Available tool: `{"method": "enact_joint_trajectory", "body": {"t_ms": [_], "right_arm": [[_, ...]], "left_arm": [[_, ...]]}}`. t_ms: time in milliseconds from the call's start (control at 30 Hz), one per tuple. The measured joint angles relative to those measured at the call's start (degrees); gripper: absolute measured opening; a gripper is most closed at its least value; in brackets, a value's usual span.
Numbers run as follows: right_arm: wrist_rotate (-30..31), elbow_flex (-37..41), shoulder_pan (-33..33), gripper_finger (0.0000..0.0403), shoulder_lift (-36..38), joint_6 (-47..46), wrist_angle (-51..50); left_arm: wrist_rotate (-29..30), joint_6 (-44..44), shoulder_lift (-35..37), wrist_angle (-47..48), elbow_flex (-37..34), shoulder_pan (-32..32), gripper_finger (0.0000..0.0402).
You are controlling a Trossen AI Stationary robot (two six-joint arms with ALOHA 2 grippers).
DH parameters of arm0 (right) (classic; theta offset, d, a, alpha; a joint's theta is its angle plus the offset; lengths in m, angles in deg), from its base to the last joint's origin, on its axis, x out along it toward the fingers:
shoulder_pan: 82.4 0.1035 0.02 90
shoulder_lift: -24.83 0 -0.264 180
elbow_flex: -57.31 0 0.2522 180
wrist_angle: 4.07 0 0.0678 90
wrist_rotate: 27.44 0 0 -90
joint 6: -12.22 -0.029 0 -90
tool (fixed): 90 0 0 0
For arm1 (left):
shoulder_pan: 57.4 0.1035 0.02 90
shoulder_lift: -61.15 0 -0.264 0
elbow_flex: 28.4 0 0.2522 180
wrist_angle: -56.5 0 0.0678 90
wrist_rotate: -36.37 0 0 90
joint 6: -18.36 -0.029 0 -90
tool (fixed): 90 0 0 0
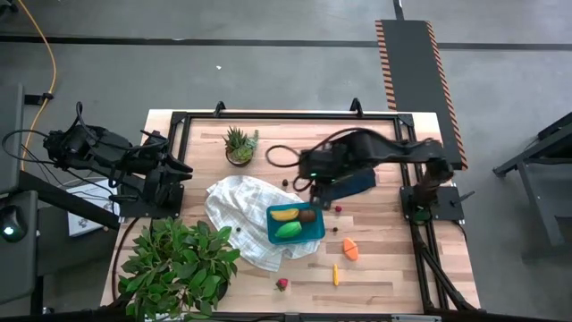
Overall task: Pick and placing Produce into tupperware
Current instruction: Put the yellow croissant into the blue bin
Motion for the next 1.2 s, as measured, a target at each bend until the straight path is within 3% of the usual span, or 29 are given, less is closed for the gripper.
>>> {"method": "enact_joint_trajectory", "body": {"t_ms": [433,633,867,1200], "right_arm": [[0.92,31.14,0.6,0.0252,24.01,-24.63,4.85],[-4.04,41.94,2.15,0.0252,31.43,-37.41,6.16],[-9.74,48.01,4.58,0.0252,34.03,-49.48,6.39],[-14.06,49.14,6.18,0.0252,34.03,-61.75,7.13]], "left_arm": [[0.03,-0.01,0.0,0.0,0.0,0.01,0.0111],[1.55,-0.01,0.0,0.0,0.0,0.01,0.0111],[1.91,-0.01,0.0,0.0,0.0,-0.01,0.0111],[2.03,-0.01,0.0,0.0,0.0,-0.01,0.0111]]}}
